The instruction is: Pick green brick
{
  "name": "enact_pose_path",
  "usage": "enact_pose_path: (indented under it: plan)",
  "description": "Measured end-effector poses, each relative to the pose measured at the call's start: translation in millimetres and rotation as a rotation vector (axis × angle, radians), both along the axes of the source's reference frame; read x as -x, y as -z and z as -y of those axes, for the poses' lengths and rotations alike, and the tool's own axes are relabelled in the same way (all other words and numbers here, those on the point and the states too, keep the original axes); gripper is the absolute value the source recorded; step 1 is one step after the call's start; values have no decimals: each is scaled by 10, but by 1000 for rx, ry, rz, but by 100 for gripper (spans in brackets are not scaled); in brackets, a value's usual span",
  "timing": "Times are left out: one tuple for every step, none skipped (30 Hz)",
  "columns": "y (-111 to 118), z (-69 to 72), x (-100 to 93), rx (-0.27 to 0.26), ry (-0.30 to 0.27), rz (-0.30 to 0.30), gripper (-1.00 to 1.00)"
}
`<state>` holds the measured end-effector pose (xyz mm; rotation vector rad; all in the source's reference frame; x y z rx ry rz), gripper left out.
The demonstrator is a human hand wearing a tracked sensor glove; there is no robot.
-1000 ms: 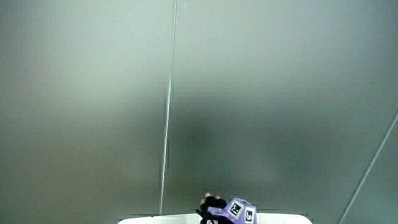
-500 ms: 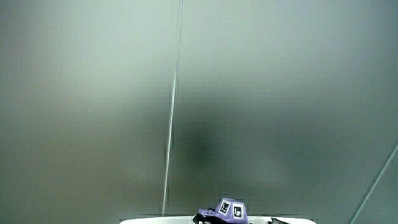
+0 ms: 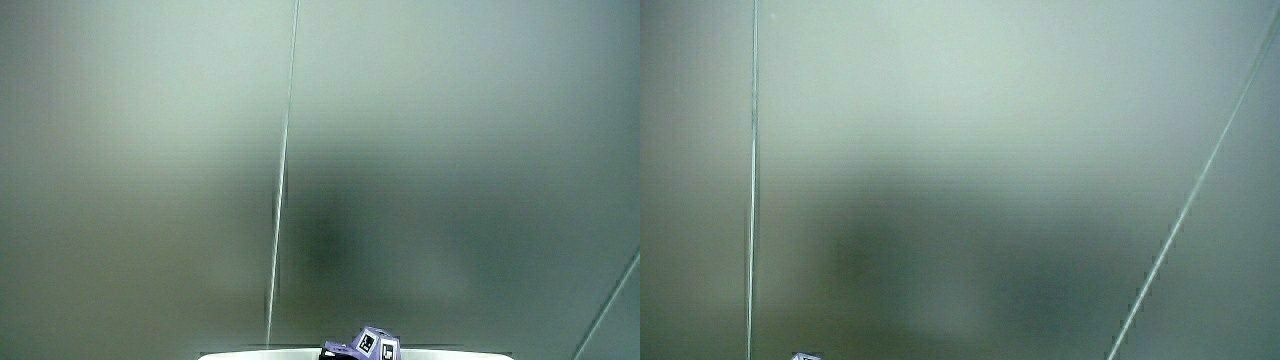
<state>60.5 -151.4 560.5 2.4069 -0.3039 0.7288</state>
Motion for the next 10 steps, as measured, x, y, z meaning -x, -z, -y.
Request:
enact_pose_path:
  plan:
    - [19,-4,-4,5,-9,2,100]
    - [36,-10,0,9,8,12,100]
    - [42,-12,6,4,9,9,100]
    - [62,-16,14,-11,-4,6,100]
    - [48,-11,21,-11,-6,7,100]
    - [42,-5,33,-17,0,20,100]
    - [84,-4,50,-25,2,25,100]
    - [106,0,62,-31,2,32,100]
    - [121,3,80,-29,21,64,100]
    - [155,3,106,-33,43,91,100]
